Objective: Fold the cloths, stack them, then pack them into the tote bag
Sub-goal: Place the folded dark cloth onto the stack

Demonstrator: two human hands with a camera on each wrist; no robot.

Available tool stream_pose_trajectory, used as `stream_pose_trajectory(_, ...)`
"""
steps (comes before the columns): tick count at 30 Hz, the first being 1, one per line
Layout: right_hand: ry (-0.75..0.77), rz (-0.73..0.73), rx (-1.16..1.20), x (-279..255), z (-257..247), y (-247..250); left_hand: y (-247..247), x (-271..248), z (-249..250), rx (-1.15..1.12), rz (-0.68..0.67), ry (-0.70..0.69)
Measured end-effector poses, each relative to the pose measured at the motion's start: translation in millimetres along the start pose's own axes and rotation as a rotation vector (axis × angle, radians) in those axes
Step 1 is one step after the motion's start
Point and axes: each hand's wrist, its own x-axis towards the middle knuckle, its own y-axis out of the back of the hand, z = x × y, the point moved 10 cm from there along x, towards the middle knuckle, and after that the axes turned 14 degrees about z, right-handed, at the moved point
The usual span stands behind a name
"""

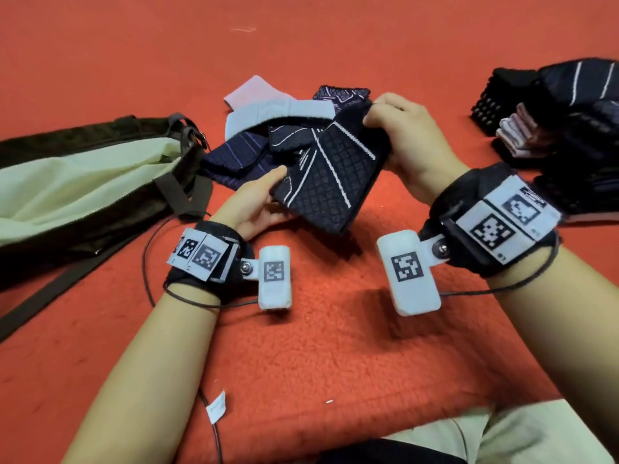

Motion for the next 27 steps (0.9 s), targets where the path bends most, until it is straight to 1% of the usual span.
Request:
stream_pose_trajectory(3,-0.068,-0.04,0.104,-7.1,7.2,12.3,-10.8,-8.3,5.0,-0.232,-0.007,0.002)
stream_pose_trajectory(5,-0.121,-0.012,0.155,-7.9,16.2,27.5,-10.2,-10.7,10.0,-0.322,0.003,-0.02)
stream_pose_trajectory(7,-0.179,0.056,0.216,-4.8,24.9,46.3,-6.6,-12.7,14.0,-0.362,-0.006,-0.041)
stream_pose_trajectory(10,-0.296,0.203,0.307,5.5,46.3,74.7,-9.1,-16.4,16.1,-0.346,-0.118,-0.066)
stream_pose_trajectory(12,-0.389,0.261,0.232,8.1,67.8,88.5,-15.2,-19.3,14.5,-0.285,-0.216,-0.058)
stream_pose_trajectory(13,-0.428,0.256,0.144,6.6,79.4,92.1,-18.6,-20.0,10.8,-0.262,-0.268,-0.032)
stream_pose_trajectory(15,-0.456,0.172,-0.138,1.4,99.8,95.4,-20.5,-15.2,-0.3,-0.228,-0.284,0.053)
stream_pose_trajectory(17,-0.388,0.069,-0.414,-4.2,107.7,93.4,-14.5,-5.5,-9.2,-0.131,-0.207,0.087)
stream_pose_trajectory(19,-0.263,0.034,-0.586,-4.7,103.5,91.8,-13.0,-0.7,-13.5,0.0,-0.162,0.054)
stream_pose_trajectory(21,-0.21,0.005,-0.649,-5.4,101.7,90.5,-17.6,-2.1,-16.5,0.104,-0.164,0.017)
stream_pose_trajectory(24,-0.205,-0.03,-0.665,-6.3,105.2,90.7,-17.9,-0.9,-15.8,0.156,-0.147,-0.033)
stream_pose_trajectory(25,-0.205,-0.03,-0.674,-6.2,105.4,91.3,-16.8,-1.0,-14.6,0.157,-0.145,-0.041)
stream_pose_trajectory(27,-0.22,0.019,-0.648,-3.2,105.9,98.1,-13.8,0.8,-14.7,0.133,-0.146,-0.032)
